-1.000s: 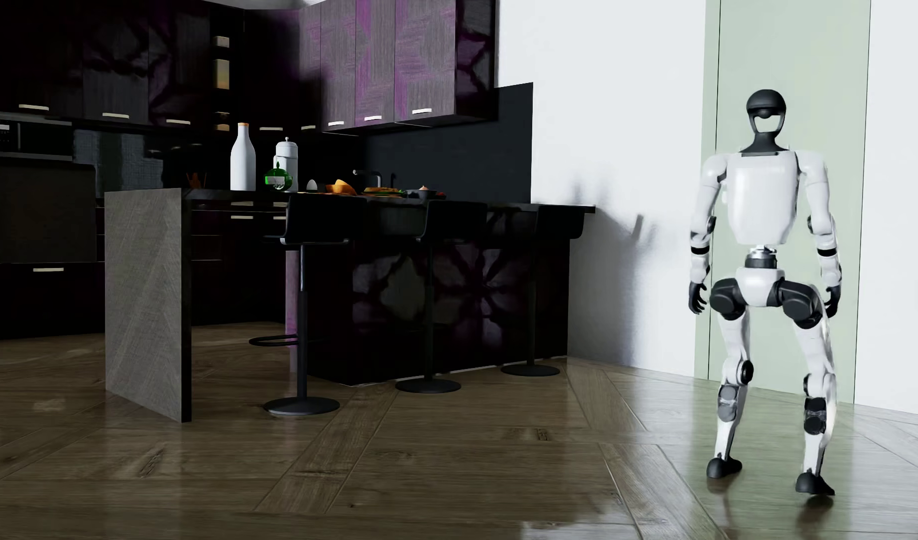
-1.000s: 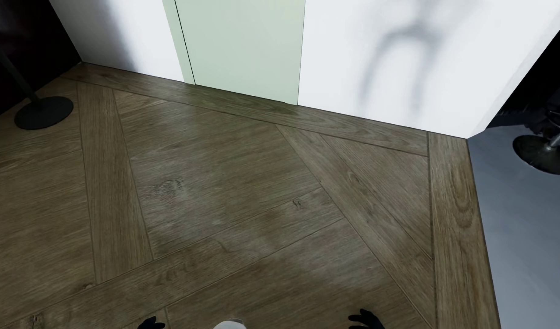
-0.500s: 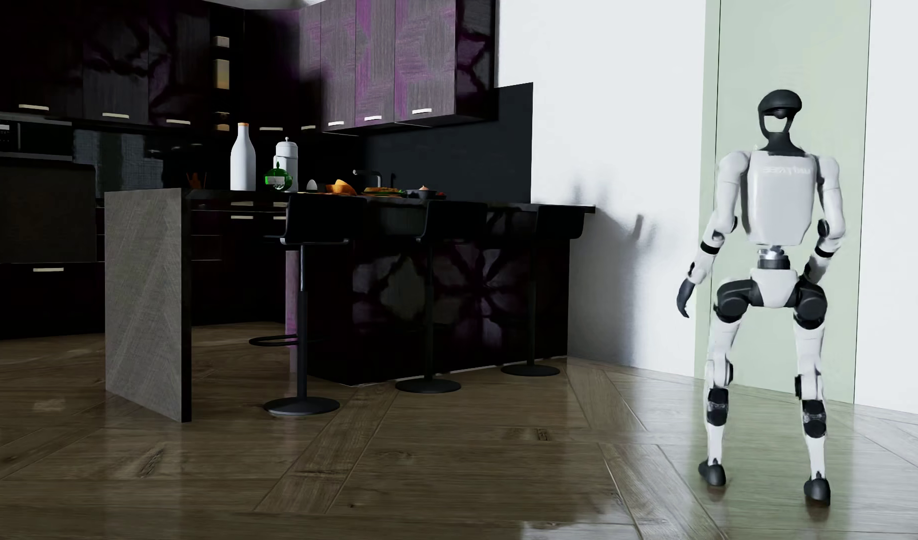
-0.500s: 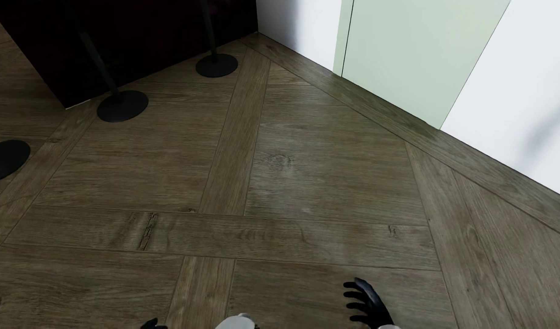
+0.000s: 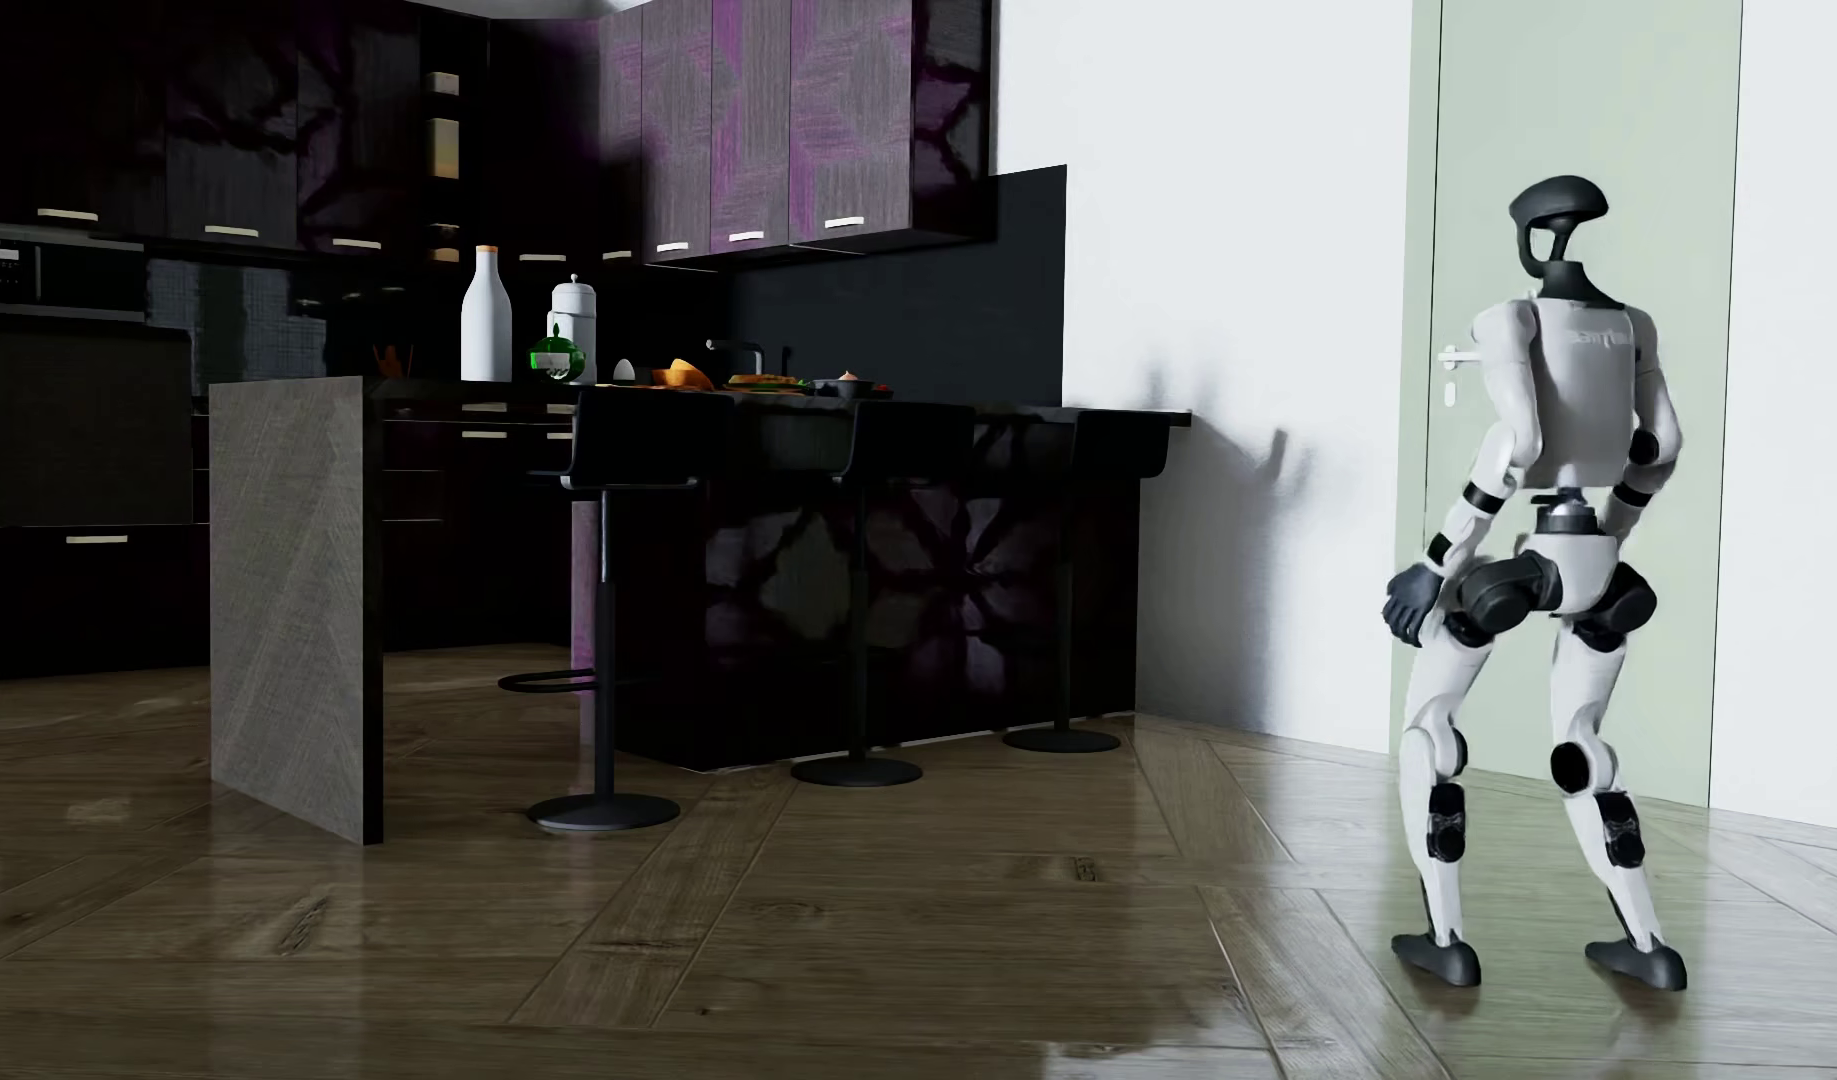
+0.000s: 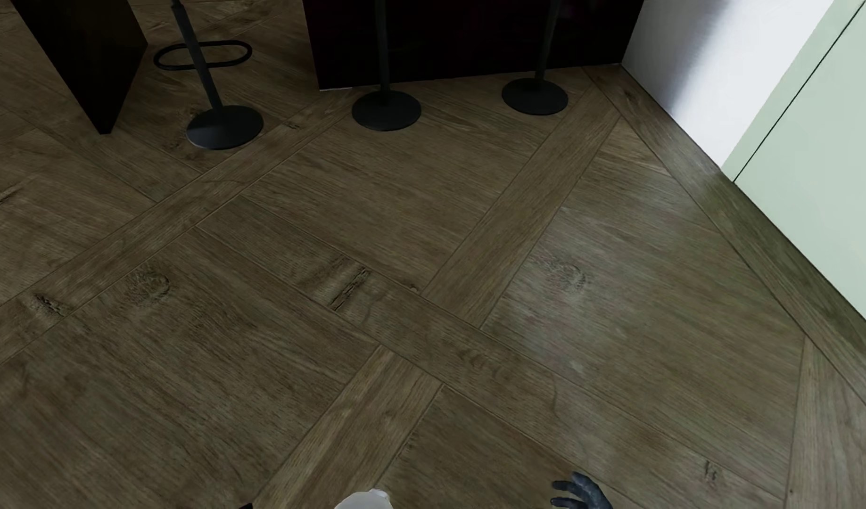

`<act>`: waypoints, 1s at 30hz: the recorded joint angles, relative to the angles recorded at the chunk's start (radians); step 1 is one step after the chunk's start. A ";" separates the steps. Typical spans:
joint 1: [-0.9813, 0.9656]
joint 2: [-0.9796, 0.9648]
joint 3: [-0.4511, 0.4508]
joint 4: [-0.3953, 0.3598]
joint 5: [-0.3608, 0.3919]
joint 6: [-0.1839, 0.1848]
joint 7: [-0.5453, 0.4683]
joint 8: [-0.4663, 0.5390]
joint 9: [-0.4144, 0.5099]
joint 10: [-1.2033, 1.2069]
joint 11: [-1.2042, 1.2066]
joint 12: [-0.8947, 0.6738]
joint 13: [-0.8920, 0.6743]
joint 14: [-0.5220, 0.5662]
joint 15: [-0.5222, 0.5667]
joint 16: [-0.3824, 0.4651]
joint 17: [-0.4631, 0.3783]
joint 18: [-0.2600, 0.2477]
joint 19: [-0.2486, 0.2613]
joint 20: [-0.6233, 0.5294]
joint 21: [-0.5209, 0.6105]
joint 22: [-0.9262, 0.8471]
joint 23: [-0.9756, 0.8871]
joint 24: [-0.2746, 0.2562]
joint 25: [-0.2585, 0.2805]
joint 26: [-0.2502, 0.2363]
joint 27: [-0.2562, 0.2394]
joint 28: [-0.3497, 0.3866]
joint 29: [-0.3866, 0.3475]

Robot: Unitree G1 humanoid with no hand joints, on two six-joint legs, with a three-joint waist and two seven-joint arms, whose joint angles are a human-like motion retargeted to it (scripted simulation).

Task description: Do a 180

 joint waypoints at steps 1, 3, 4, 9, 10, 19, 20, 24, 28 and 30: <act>0.003 0.004 -0.012 0.003 -0.016 -0.005 0.008 -0.020 0.015 -0.013 0.026 -0.007 -0.036 0.050 -0.016 0.030 0.029 0.004 -0.004 -0.008 0.028 0.016 -0.020 -0.003 -0.009 0.034 0.005 -0.007 -0.025; -0.022 -0.003 0.020 -0.024 -0.033 0.004 -0.019 -0.041 0.013 -0.016 0.040 -0.033 -0.061 0.068 -0.035 0.021 0.024 0.011 -0.003 0.023 0.072 0.010 -0.023 0.006 -0.051 0.085 -0.003 -0.010 -0.057; -0.016 0.002 0.050 -0.038 -0.040 0.005 -0.028 -0.050 0.004 -0.069 0.008 -0.016 -0.068 0.100 -0.022 0.009 0.022 0.010 -0.006 0.003 0.036 -0.033 -0.019 0.007 -0.062 0.098 -0.002 -0.007 -0.064; -0.009 -0.102 -0.065 0.022 -0.028 0.075 0.040 -0.019 0.039 -0.001 0.308 -0.042 -0.075 0.059 0.125 0.068 0.025 0.019 -0.129 0.035 0.114 0.043 -0.053 -0.006 -0.071 0.037 -0.039 -0.020 -0.051; -0.009 -0.136 -0.075 0.000 0.003 0.060 0.017 0.043 0.029 -0.039 0.278 -0.052 -0.004 0.087 0.133 0.065 0.009 0.014 -0.178 0.036 0.078 0.027 -0.032 -0.008 -0.065 0.001 -0.047 -0.002 -0.019; 0.088 0.003 -0.154 0.088 0.013 0.064 0.066 0.029 0.005 -0.067 -0.016 -0.027 -0.164 0.038 0.089 0.082 0.017 -0.002 -0.026 0.100 0.047 -0.039 -0.060 -0.020 -0.023 0.048 0.011 -0.130 -0.101; 0.091 -0.002 -0.194 0.085 0.018 0.053 0.068 0.042 0.010 -0.085 -0.022 -0.094 -0.111 0.051 0.091 0.076 -0.001 -0.002 -0.091 0.084 0.038 -0.067 -0.056 -0.034 0.004 0.033 0.001 -0.142 -0.109; 0.076 0.014 -0.292 0.081 0.024 0.000 0.048 0.049 0.007 -0.119 -0.107 -0.179 0.018 0.079 0.090 0.013 0.030 -0.014 0.005 0.007 -0.003 -0.061 0.003 -0.040 0.014 -0.098 0.111 -0.146 -0.119; 0.079 0.026 -0.261 0.086 0.032 0.015 0.031 0.035 0.041 -0.117 -0.114 -0.127 -0.036 0.086 0.098 0.038 0.024 -0.020 0.000 0.024 0.014 -0.067 -0.017 0.041 -0.109 0.024 0.108 -0.168 -0.075; 0.078 0.018 -0.256 0.083 0.029 0.018 0.033 0.036 0.031 -0.134 -0.116 -0.124 -0.032 0.099 0.104 0.041 0.026 -0.020 -0.001 0.043 0.024 -0.084 -0.028 0.060 -0.113 0.072 0.062 -0.172 -0.058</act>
